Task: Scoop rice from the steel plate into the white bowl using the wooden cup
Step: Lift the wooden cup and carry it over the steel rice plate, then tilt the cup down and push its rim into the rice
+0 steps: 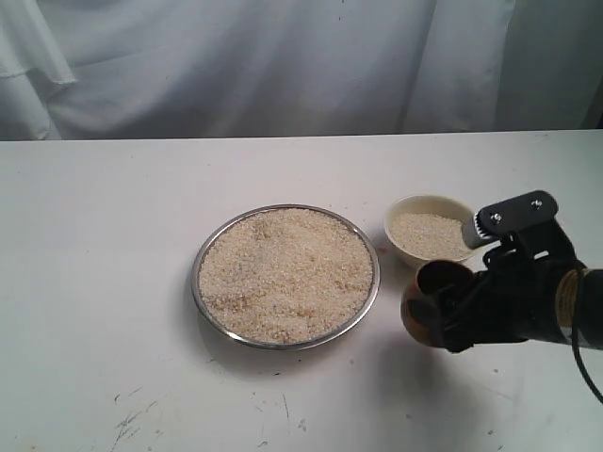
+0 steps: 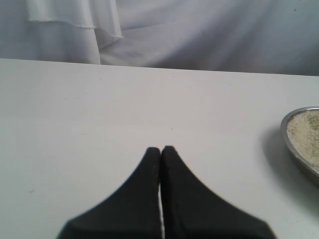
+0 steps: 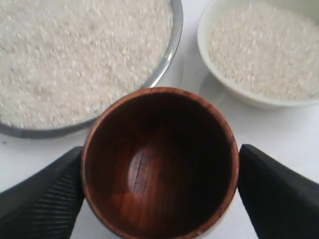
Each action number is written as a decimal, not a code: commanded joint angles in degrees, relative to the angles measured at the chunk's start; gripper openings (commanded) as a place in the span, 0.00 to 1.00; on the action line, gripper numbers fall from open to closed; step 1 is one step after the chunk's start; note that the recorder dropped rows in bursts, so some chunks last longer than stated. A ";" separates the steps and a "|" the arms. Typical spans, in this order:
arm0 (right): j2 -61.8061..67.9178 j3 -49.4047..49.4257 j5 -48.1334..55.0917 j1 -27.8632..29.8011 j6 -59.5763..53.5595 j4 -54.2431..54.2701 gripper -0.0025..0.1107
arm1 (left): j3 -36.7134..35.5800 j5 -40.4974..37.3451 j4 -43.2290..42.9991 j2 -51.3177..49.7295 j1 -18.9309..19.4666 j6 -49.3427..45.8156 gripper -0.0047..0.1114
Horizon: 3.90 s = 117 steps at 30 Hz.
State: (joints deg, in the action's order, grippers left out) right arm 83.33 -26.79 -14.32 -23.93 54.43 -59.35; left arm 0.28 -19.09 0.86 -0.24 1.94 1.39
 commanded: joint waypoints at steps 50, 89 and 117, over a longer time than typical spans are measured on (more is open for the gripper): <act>21.24 -28.42 0.07 -12.45 5.33 -13.83 0.20 | -0.28 0.82 -0.06 0.24 -0.15 -0.04 0.04; 18.86 -30.79 22.10 -20.42 -7.52 -40.60 0.02 | -0.28 0.82 -0.06 0.24 -0.15 -0.04 0.04; 5.56 -30.79 20.15 -23.05 -7.12 -5.21 0.02 | -0.28 0.82 -0.06 0.24 -0.15 -0.04 0.04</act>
State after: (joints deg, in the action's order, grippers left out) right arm 90.07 -57.12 4.62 -46.98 47.05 -65.59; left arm 0.28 -19.09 0.86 -0.24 1.94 1.30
